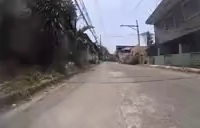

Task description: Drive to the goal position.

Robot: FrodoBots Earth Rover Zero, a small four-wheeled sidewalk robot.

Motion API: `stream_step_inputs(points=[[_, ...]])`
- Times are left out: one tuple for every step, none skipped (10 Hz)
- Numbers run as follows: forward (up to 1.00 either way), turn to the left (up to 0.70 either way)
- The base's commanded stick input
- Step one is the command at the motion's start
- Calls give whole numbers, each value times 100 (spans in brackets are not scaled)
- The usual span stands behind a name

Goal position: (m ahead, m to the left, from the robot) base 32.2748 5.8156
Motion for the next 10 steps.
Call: stream_step_inputs(points=[[100, 0], [100, 0], [100, 0], [100, 0], [100, 0], [100, 0], [100, 0], [100, 0], [100, 0], [100, 0]])
